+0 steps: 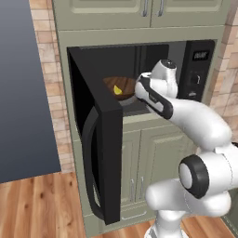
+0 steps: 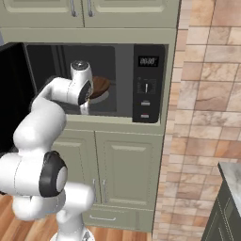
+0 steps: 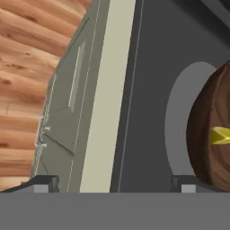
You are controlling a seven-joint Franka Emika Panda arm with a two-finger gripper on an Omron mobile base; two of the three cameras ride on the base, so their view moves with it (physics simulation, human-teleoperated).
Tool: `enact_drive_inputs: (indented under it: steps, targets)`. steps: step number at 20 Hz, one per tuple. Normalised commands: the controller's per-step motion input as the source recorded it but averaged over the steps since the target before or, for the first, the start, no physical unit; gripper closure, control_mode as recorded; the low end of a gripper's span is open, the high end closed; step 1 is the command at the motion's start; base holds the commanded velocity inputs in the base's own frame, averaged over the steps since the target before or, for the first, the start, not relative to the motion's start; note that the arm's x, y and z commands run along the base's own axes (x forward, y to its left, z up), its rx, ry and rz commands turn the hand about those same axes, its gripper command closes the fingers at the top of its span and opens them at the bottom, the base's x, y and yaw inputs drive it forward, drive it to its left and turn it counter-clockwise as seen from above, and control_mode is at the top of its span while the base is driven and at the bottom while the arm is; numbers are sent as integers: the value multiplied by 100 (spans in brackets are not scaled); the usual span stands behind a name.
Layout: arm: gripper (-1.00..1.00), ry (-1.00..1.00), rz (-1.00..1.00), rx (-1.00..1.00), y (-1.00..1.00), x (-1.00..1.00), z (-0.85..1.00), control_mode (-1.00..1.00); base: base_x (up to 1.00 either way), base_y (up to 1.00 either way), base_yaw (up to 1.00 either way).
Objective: Pick the lemon wedge from the sink and place it in the bowl. Then pick the bowl and place it in the microwave. Then close the microwave door and press the start button.
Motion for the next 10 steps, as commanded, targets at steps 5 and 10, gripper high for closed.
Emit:
enact_drive_inputs:
  steps: [5,10]
  targets:
    - [-100,-9,0,0,-23,-100,21,-100,0,0,0]
    - [-100,-7,0,0,-13,-100,35,-100,0,0,0]
